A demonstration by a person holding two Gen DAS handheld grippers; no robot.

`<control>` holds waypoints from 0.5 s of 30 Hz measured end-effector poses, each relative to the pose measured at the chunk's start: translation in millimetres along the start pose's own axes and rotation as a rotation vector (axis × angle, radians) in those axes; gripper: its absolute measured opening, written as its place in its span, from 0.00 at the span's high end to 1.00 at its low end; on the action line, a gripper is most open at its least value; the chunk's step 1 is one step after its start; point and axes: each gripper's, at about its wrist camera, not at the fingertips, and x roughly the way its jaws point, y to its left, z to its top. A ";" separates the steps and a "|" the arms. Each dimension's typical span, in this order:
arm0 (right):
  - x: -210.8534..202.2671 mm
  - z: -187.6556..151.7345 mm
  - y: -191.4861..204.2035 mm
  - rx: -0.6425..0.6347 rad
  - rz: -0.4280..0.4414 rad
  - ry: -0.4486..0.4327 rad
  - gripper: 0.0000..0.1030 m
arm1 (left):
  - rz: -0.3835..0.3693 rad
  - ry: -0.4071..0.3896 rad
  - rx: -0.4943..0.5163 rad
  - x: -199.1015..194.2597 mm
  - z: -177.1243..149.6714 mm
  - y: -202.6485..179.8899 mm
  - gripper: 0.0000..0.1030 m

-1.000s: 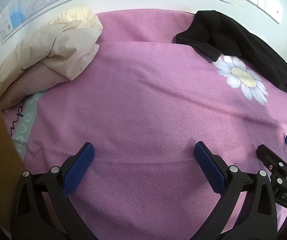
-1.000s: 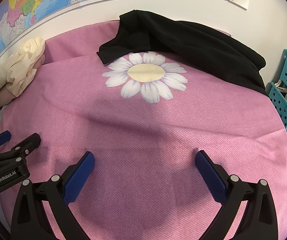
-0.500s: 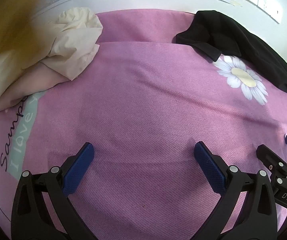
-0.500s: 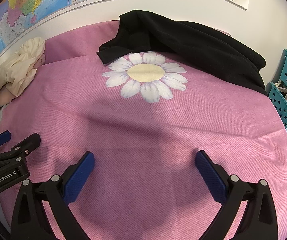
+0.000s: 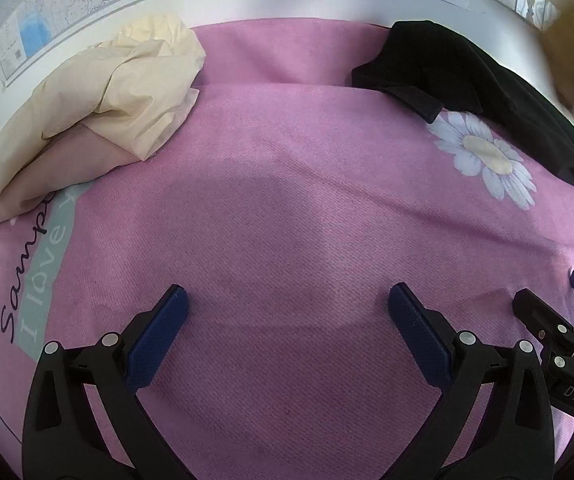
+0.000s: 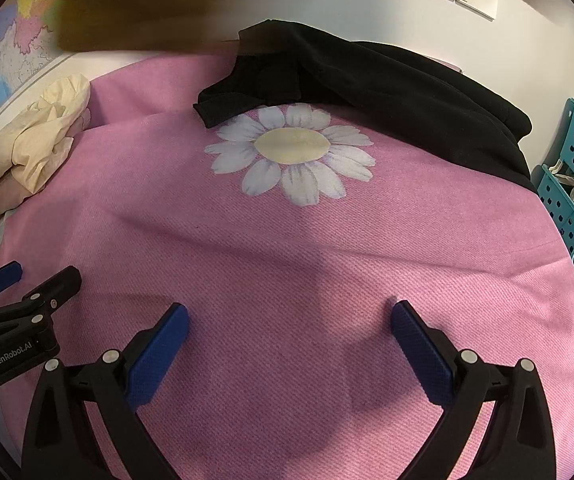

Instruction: Fold large clothes

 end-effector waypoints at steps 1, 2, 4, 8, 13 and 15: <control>0.0 0.0 -0.1 0.000 0.000 0.000 0.04 | 0.000 0.000 0.000 0.1 -0.1 -0.3 0.04; 0.0 0.0 -0.1 0.000 0.000 0.000 0.04 | 0.000 0.000 0.000 0.2 -0.1 -0.5 0.04; 0.1 0.0 -0.1 0.000 0.000 0.000 0.04 | 0.000 0.000 0.000 0.3 -0.2 -0.3 0.04; 0.1 -0.2 0.0 0.000 0.000 0.000 0.04 | 0.000 0.000 0.000 0.6 -0.4 0.0 0.04; 0.1 -0.1 0.1 0.000 0.000 0.000 0.04 | 0.000 0.000 0.000 1.0 -0.6 0.3 0.04; 0.1 -0.3 0.3 0.000 0.000 0.000 0.04 | 0.000 0.000 0.000 1.2 -0.7 -0.1 0.04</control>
